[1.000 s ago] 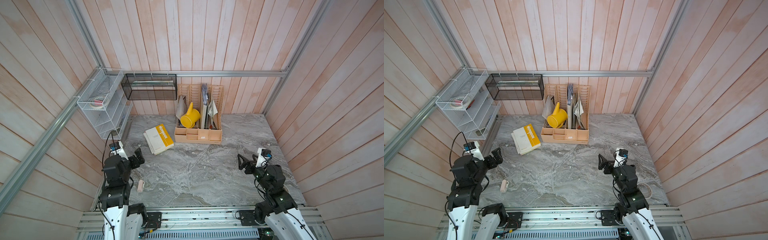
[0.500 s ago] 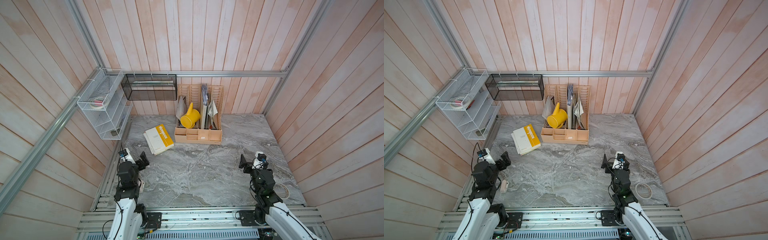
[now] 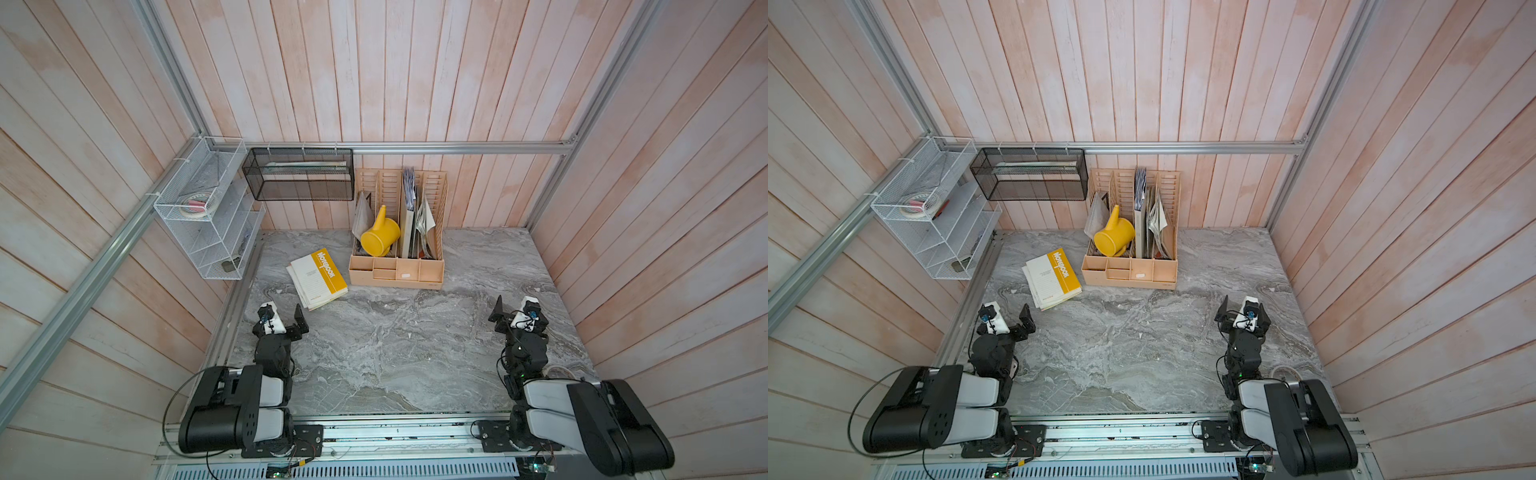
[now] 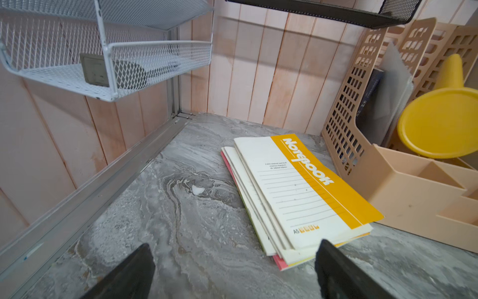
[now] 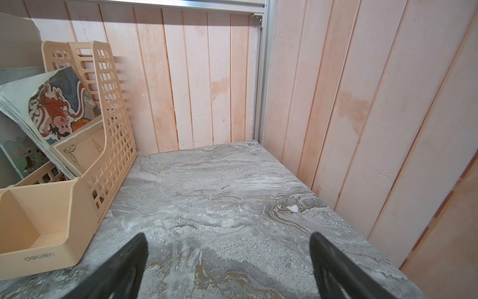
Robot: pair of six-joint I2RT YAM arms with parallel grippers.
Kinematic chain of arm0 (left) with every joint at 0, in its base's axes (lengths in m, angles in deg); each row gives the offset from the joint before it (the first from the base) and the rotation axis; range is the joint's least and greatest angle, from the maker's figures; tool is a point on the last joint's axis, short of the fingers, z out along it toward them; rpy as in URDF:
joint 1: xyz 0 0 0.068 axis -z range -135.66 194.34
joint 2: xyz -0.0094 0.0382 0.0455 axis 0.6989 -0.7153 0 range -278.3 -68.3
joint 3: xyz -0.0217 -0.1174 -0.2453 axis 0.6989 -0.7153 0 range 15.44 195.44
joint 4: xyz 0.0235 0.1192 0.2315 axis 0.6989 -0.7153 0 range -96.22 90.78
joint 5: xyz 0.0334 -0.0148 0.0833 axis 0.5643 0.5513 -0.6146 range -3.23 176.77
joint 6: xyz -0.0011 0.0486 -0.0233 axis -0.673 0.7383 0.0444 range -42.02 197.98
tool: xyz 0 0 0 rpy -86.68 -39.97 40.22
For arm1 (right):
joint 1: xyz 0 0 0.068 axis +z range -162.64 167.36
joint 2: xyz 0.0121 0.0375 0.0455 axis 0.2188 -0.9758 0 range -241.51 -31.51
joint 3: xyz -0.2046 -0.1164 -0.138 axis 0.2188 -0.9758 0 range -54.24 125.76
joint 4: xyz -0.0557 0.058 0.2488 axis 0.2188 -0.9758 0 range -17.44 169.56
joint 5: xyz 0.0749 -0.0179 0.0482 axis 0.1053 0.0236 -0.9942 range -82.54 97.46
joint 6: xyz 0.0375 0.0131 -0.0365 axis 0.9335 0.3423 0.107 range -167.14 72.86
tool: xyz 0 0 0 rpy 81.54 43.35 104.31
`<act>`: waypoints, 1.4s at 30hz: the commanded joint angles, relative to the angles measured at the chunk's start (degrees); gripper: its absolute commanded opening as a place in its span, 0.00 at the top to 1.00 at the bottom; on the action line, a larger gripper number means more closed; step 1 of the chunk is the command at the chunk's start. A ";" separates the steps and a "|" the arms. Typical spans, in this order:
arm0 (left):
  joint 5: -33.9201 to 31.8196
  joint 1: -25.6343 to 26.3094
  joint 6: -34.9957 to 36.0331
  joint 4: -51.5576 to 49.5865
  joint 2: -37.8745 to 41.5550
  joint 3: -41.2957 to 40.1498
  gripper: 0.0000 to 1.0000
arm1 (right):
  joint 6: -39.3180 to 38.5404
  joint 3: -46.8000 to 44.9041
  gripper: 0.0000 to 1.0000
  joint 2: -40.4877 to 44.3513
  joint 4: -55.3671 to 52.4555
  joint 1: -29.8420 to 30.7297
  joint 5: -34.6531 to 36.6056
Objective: Close the notebook
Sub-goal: Reset both arms
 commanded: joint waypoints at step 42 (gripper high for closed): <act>10.65 0.78 6.80 -2.34 -5.38 10.04 0.00 | 0.38 10.12 0.02 -14.43 -1.84 -7.20 -16.44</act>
